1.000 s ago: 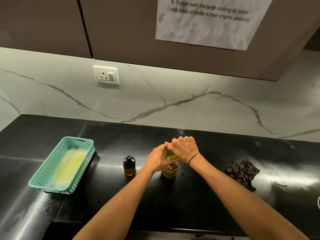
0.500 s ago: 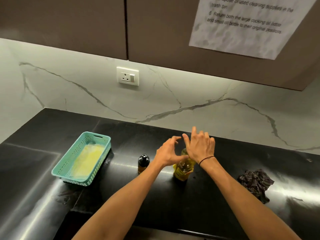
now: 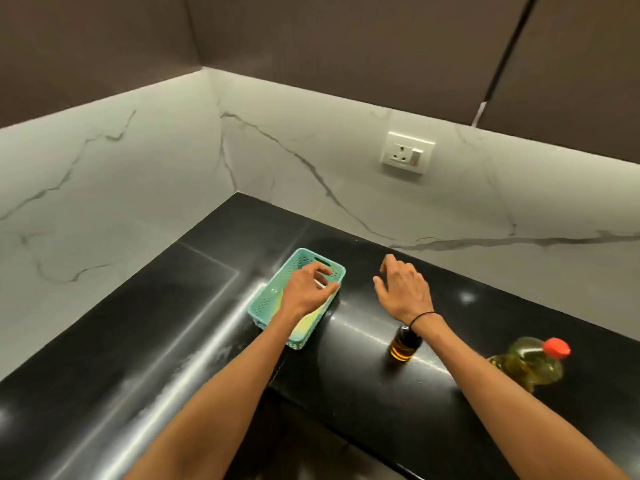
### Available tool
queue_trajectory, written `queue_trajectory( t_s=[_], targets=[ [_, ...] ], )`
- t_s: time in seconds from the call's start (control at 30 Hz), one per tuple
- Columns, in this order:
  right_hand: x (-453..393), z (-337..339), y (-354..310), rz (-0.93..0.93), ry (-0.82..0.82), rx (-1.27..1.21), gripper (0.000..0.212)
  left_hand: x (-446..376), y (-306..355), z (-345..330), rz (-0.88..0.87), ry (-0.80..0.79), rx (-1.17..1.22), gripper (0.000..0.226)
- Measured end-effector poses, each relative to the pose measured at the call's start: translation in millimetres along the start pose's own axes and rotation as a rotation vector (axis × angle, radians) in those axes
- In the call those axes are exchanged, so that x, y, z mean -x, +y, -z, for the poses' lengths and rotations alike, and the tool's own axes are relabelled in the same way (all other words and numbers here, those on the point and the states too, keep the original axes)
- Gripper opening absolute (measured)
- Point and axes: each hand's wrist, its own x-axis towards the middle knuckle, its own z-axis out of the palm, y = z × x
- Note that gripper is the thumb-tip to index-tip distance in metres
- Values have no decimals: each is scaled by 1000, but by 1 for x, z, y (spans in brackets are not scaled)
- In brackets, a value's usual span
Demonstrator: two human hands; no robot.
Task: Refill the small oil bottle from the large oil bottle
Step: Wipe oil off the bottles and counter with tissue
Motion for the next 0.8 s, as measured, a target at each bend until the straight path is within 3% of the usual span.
queue_trajectory(
  t_s=[0.2, 0.37, 0.67, 0.8],
  targets=[
    [-37, -71, -56, -15, -238, -230, 13, -13, -83, 45, 159, 45, -15, 24],
    [-63, -120, -81, -118, -374, -356, 17, -22, -123, 45, 197, 8, -36, 29],
    [-110, -175, -87, -197, -451, -172, 31, -27, -144, -7, 112, -161, -120, 33],
    [-122, -190, -91, -186, -467, -47, 32, -31, -148, -25, 105, -163, -171, 35]
  ],
)
